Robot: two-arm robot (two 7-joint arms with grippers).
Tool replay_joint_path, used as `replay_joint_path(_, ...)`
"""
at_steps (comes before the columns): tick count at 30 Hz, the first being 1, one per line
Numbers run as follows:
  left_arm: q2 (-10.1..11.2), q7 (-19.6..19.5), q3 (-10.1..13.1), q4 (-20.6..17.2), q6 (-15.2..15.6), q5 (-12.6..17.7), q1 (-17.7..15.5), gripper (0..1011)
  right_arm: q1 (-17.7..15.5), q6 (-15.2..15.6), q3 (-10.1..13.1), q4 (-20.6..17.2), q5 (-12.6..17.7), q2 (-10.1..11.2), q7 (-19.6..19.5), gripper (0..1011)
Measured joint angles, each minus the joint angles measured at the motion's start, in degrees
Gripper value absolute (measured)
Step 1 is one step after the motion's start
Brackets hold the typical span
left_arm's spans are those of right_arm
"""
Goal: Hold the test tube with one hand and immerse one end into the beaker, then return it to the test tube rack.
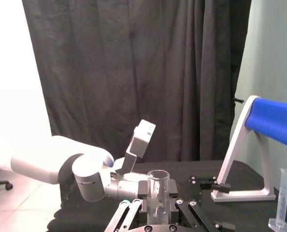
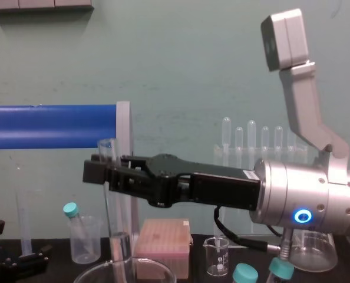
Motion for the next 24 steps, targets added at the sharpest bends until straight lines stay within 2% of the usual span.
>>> replay_joint_path(12,0.0,0.0,0.0,0.0,0.0,0.0,0.0,1000,0.5,0.5,-0.7,3.0,-1.1,-1.2,0.5,242)
replay_joint_path(24,0.0,0.0,0.0,0.0,0.0,0.0,0.0,1000,0.2,0.8,-0.5,3.0,-1.5,-1.1,0.3,242)
